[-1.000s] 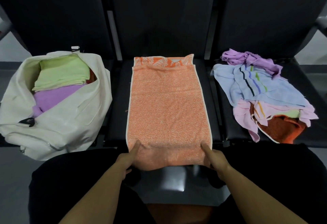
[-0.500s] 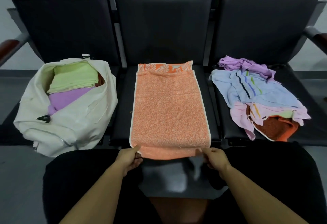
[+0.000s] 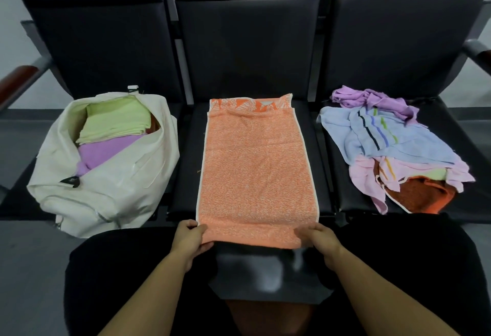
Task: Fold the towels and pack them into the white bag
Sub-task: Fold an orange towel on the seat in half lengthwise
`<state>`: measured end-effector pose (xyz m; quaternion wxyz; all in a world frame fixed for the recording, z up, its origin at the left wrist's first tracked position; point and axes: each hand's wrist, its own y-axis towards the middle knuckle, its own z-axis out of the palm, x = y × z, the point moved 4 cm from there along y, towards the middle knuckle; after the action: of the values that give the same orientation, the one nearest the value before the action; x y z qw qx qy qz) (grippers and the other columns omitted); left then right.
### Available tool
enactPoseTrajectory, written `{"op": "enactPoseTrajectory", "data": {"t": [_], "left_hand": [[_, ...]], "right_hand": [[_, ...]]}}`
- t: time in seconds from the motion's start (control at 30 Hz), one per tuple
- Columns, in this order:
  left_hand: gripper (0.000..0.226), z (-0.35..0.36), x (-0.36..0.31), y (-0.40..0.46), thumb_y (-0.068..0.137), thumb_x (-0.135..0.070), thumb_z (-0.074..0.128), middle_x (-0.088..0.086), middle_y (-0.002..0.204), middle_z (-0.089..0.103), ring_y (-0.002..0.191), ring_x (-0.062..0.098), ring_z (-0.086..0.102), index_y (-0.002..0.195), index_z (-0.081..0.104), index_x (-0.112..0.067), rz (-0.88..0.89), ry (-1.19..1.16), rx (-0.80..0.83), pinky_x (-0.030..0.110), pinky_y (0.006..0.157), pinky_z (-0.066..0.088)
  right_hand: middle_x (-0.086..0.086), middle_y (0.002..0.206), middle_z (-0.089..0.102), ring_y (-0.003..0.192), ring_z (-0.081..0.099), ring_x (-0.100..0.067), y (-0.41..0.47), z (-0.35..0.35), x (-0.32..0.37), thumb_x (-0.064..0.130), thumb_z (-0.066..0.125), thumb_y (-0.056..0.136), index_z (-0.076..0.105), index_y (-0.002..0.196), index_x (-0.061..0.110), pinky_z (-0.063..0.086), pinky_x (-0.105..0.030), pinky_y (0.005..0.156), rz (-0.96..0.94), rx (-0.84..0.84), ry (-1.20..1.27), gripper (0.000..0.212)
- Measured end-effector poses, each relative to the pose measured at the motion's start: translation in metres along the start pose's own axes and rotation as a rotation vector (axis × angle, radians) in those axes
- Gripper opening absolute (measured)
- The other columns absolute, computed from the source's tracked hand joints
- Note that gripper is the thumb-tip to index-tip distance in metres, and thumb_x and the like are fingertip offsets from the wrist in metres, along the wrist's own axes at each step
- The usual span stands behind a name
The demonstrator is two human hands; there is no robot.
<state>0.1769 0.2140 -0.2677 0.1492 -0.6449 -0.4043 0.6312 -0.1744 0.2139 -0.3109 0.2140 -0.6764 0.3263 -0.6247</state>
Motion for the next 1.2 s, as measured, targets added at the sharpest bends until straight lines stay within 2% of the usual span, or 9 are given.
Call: {"op": "enactPoseTrajectory", "data": {"t": [0.33,0.43,0.57,0.67,0.73,0.87,1.0,1.13,1.2], "left_hand": [[0.007,0.012,-0.021,-0.017,0.101,-0.028,0.062,0.009,0.097,0.068,0.049,0.018,0.061,0.107,0.064,-0.027,0.288,0.346,0.093,0.028,0.046,0.046],[0.017,0.017,-0.023,-0.018,0.097,-0.031,0.068,0.008,0.081,0.068,0.055,0.018,0.056,0.098,0.075,-0.016,0.288,0.19,0.135,0.027,0.049,0.046],[0.039,0.021,-0.038,-0.026,0.079,-0.015,0.082,0.013,0.093,0.072,0.08,0.017,0.069,0.114,0.072,-0.001,0.248,-0.217,0.333,0.019,0.072,0.057],[0.077,0.016,-0.047,-0.025,0.055,-0.025,0.098,0.016,0.108,0.075,0.103,0.021,0.071,0.124,0.069,-0.009,0.331,-0.184,0.445,0.026,0.094,0.055],[0.075,0.011,-0.052,-0.025,0.054,-0.035,0.097,0.014,0.104,0.077,0.098,0.021,0.072,0.12,0.072,-0.009,0.413,-0.109,0.345,0.033,0.096,0.052],[0.03,0.005,-0.063,-0.034,0.084,-0.035,0.08,0.007,0.073,0.071,0.067,0.013,0.063,0.093,0.077,-0.006,0.544,-0.023,0.166,0.026,0.074,0.053],[0.056,0.003,-0.063,-0.036,0.1,-0.044,0.057,0.002,0.058,0.06,0.055,0.009,0.054,0.07,0.062,0.003,0.6,0.158,0.033,0.024,0.063,0.047],[0.042,0.002,-0.059,-0.025,0.102,-0.042,0.054,0.001,0.078,0.058,0.07,0.011,0.055,0.08,0.063,-0.008,0.61,0.233,0.027,0.034,0.078,0.048],[0.026,0.003,-0.057,-0.02,0.103,-0.036,0.056,0.003,0.104,0.055,0.088,0.012,0.057,0.085,0.064,-0.019,0.631,0.26,0.003,0.04,0.096,0.048]], "right_hand": [[-0.002,0.067,0.059,0.055,0.051,-0.012,-0.021,0.007,0.002,0.017,0.067,0.096,0.066,0.099,0.011,0.039,-0.021,0.051,0.102,0.284,0.012,0.007],[-0.008,0.078,0.065,0.06,0.055,-0.012,-0.028,0.009,0.023,0.016,0.077,0.086,0.07,0.096,0.004,0.042,-0.02,0.056,-0.069,0.269,0.139,0.017],[-0.014,0.104,0.076,0.085,0.067,-0.018,-0.041,0.005,0.05,0.037,0.096,0.055,0.07,0.116,0.009,0.047,-0.024,0.073,-0.244,0.278,0.214,0.072],[-0.011,0.1,0.077,0.083,0.07,-0.014,-0.048,-0.003,0.067,0.045,0.082,0.076,0.073,0.109,0.009,0.045,-0.026,0.072,-0.334,0.173,0.187,0.049],[-0.009,0.091,0.078,0.07,0.066,-0.011,-0.047,-0.01,0.073,0.029,0.069,0.092,0.074,0.103,0.007,0.045,-0.022,0.066,-0.383,0.086,0.188,0.025],[0.004,0.063,0.064,0.058,0.049,-0.005,-0.044,-0.028,0.079,0.035,0.072,0.088,0.077,0.079,0.013,0.042,-0.016,0.057,-0.519,-0.112,0.134,0.024],[0.001,0.095,0.075,0.091,0.068,-0.005,-0.038,-0.035,0.072,0.048,0.071,0.082,0.081,0.093,0.02,0.053,-0.024,0.089,-0.582,-0.281,-0.099,0.032],[0.006,0.127,0.057,0.105,0.06,0.003,-0.039,-0.032,0.073,0.034,0.07,0.091,0.075,0.083,0.005,0.039,-0.003,0.088,-0.589,-0.319,-0.137,0.031],[0.005,0.108,0.07,0.092,0.063,0.004,-0.043,-0.028,0.075,0.034,0.063,0.097,0.074,0.093,0.008,0.041,-0.001,0.079,-0.592,-0.282,-0.08,0.028]]}}
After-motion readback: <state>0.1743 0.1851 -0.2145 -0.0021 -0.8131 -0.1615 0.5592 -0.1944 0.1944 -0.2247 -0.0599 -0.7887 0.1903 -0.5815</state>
